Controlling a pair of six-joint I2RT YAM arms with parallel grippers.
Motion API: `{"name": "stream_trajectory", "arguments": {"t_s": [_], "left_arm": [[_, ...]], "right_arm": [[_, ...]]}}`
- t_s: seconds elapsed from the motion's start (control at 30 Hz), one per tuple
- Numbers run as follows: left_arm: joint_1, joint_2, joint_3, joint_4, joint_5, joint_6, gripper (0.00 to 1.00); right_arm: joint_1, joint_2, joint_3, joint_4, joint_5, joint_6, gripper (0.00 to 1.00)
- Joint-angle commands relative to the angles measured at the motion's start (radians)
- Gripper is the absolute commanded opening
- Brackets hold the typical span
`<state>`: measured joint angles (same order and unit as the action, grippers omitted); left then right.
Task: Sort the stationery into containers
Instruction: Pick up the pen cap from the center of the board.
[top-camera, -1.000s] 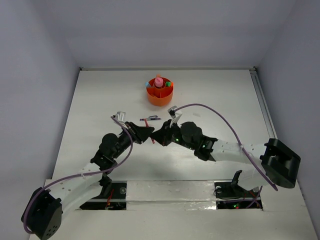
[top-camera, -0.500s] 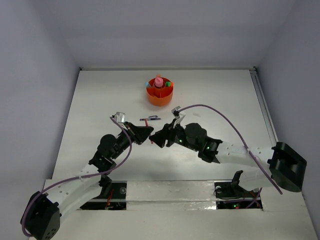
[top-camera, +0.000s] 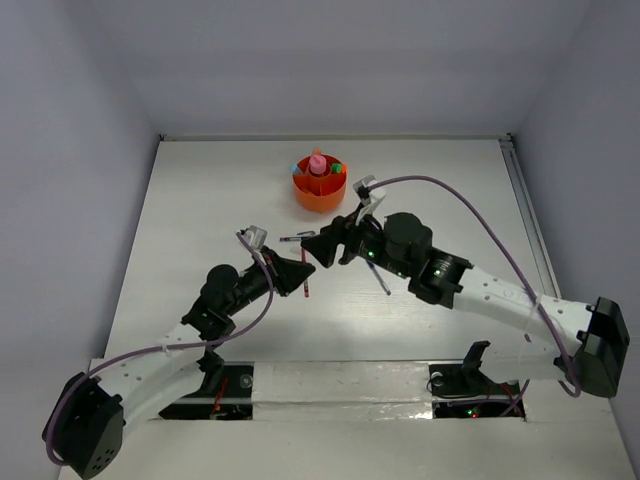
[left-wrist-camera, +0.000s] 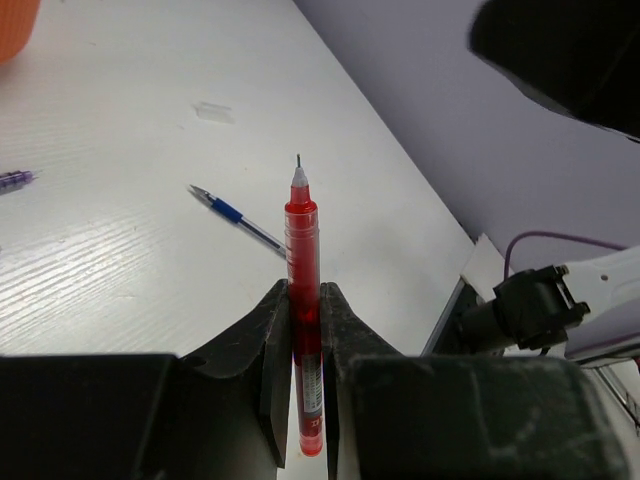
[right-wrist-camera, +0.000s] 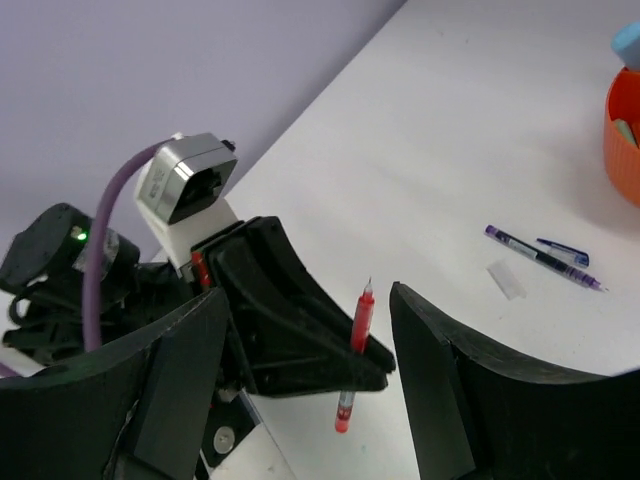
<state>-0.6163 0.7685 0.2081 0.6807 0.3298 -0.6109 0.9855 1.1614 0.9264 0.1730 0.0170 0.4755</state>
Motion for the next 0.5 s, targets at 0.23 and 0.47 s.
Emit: {"name": "stream_trajectory", "arguments": {"t_s": [0.23,0.47], "left_arm": [[-0.026,-0.031,0.047,0.077,0.06,0.046,0.0],[-0.026,-0.031,0.048,0.089,0.051,0.043,0.0]], "right_arm": [[-0.016,0.181,0.121,-0.089,-0.008,0.012,0.66],[-0.016,0.215,0.097,-0.055,-0.078,0.046,0.46]]}}
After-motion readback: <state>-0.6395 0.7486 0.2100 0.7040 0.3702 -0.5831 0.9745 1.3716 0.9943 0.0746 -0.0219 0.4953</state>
